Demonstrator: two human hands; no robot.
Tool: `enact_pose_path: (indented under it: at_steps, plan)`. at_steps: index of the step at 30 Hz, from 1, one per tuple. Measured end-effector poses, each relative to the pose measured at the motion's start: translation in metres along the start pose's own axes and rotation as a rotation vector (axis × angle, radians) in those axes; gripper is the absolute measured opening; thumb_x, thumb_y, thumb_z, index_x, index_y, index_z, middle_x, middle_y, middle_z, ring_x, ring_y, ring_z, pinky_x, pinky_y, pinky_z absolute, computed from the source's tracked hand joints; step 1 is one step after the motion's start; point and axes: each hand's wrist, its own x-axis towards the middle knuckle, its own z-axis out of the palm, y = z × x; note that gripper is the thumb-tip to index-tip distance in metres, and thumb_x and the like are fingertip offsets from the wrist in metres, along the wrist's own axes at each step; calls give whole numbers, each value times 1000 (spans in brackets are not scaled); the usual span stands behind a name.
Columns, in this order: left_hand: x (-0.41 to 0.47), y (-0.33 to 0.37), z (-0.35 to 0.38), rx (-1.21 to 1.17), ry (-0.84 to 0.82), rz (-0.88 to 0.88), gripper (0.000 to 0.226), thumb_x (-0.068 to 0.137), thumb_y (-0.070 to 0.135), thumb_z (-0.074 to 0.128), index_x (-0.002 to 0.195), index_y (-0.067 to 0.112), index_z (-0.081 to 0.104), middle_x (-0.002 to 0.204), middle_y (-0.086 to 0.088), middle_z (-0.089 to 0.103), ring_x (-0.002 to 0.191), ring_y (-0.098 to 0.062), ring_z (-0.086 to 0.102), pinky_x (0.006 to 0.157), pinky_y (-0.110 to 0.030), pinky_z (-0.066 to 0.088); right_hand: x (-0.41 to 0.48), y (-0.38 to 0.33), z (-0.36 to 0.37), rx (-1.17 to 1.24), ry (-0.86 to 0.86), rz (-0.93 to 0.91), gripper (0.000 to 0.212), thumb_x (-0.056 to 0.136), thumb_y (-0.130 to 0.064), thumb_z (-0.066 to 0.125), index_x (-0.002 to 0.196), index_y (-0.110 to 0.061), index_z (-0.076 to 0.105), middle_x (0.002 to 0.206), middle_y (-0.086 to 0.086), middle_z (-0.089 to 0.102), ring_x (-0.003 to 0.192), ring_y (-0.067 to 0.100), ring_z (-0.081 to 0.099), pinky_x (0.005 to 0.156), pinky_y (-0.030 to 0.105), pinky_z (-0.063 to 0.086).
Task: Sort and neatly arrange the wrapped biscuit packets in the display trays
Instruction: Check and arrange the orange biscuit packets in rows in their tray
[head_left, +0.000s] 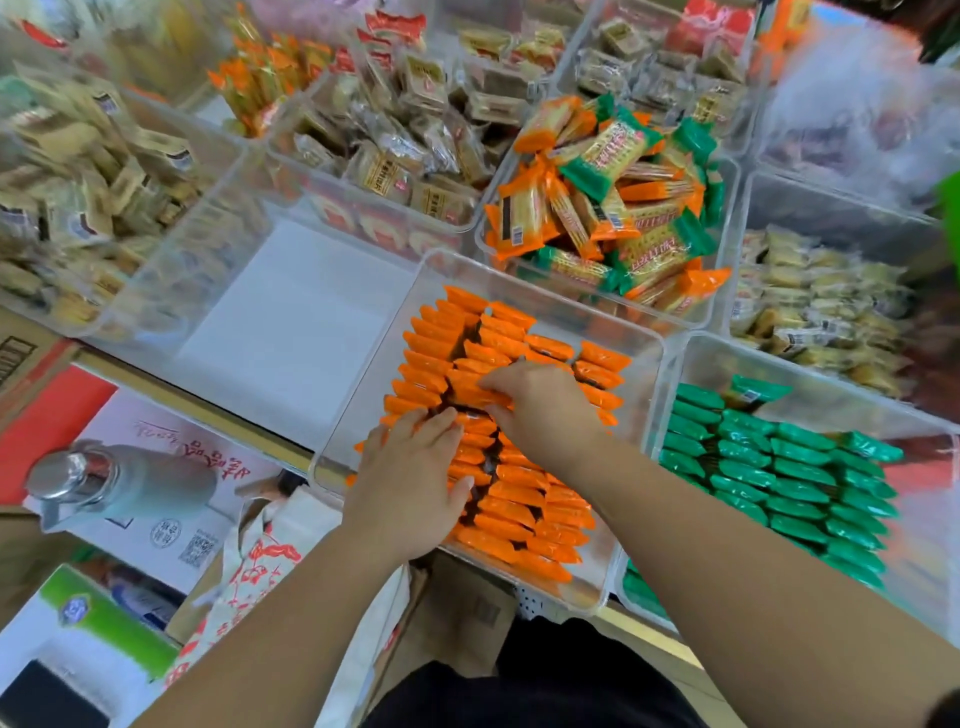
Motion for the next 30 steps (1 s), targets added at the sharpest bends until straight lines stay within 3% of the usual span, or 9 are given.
enact_pose_path:
  at_steps: [5, 9, 12, 15, 20, 22, 25, 30]
  plan:
    - [-2, -2, 4, -220, 164, -79, 58, 96, 46, 54, 148, 30, 35, 154, 6, 39, 138, -18, 40, 113, -41, 33, 7, -7, 22, -144, -61, -14, 17, 87, -11, 63, 99, -14, 75, 89, 8, 72, 88, 33, 66, 69, 45, 56]
    - [-1, 0, 6, -143, 176, -51, 79, 97, 45, 54, 159, 29, 8, 167, 4, 11, 142, -23, 34, 111, -46, 36, 2, -5, 35, -166, 45, -54, 9, 83, -11, 66, 79, -14, 73, 68, 5, 64, 69, 30, 59, 62, 42, 54]
    - [4, 1, 4, -81, 154, -33, 77, 99, 45, 47, 160, 28, 2, 168, 6, 0, 142, -22, 31, 111, -44, 34, 2, -1, 34, -109, 52, -4, 14, 86, -17, 66, 95, -21, 77, 82, 1, 72, 82, 28, 62, 72, 43, 54]
    - [13, 2, -1, -43, 158, -11, 73, 100, 42, 47, 160, 25, 8, 168, 6, 1, 139, -21, 34, 110, -42, 35, 5, 3, 28, -66, 47, 62, 21, 85, -19, 72, 105, -24, 77, 90, 3, 73, 91, 30, 62, 80, 43, 54]
    - [26, -1, -6, -53, 197, 23, 59, 100, 35, 50, 155, 24, 30, 161, 5, 30, 137, -21, 39, 110, -40, 36, 18, 13, 13, 130, 4, 131, 31, 84, -13, 62, 112, -12, 75, 104, 5, 69, 103, 23, 60, 85, 36, 51]
    - [25, -4, -5, -76, 196, 32, 54, 100, 33, 50, 152, 23, 37, 156, 3, 38, 135, -21, 42, 109, -40, 37, 24, 18, 12, 24, -20, 141, 30, 85, -11, 64, 114, -12, 74, 108, 7, 68, 108, 27, 59, 86, 41, 53]
    - [23, -5, -1, -81, 204, 18, 54, 100, 33, 50, 152, 23, 38, 155, 3, 40, 135, -21, 43, 109, -39, 38, 32, 18, 13, -172, -149, 116, 29, 89, -32, 72, 115, -19, 73, 111, 5, 64, 112, 28, 55, 88, 41, 52]
    - [24, -3, 1, -76, 249, 48, 56, 99, 34, 53, 152, 30, 36, 147, 4, 47, 126, -21, 48, 103, -39, 43, 37, 15, 19, -271, -73, 84, 20, 91, -33, 69, 105, -19, 74, 107, 3, 64, 105, 27, 56, 82, 35, 47]
